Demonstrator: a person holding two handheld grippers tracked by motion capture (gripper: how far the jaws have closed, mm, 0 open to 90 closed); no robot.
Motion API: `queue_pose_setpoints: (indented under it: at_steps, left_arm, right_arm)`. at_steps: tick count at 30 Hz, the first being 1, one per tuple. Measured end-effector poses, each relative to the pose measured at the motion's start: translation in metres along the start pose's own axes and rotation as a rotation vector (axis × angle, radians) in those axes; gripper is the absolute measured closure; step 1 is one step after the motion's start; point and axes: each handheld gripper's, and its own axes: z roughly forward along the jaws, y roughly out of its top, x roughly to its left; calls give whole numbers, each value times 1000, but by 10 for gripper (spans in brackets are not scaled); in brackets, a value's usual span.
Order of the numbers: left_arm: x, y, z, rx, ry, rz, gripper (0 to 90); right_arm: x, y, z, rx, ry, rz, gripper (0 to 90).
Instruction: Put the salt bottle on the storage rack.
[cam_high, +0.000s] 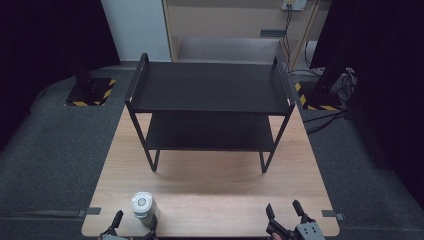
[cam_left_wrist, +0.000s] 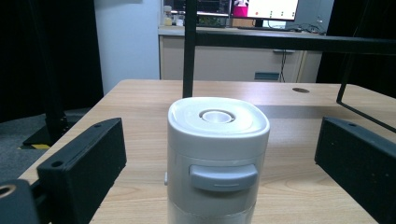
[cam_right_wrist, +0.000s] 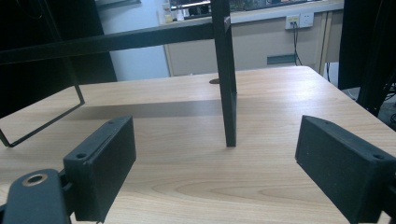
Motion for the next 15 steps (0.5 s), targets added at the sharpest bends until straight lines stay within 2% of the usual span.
queue_pose_setpoints:
  at_steps: [8,11,15]
  left_arm:
    - [-2,-3,2,3,3,7,7]
    - [0,-4,7,12,-1,-1,7]
    - [1,-6,13,26,-3,9,7]
  right_arm:
    - [-2,1,-4,-1,2,-2,120]
    - [-2,0,-5,1,1,-2,119]
    - [-3,-2,-4,7,-3,2,118]
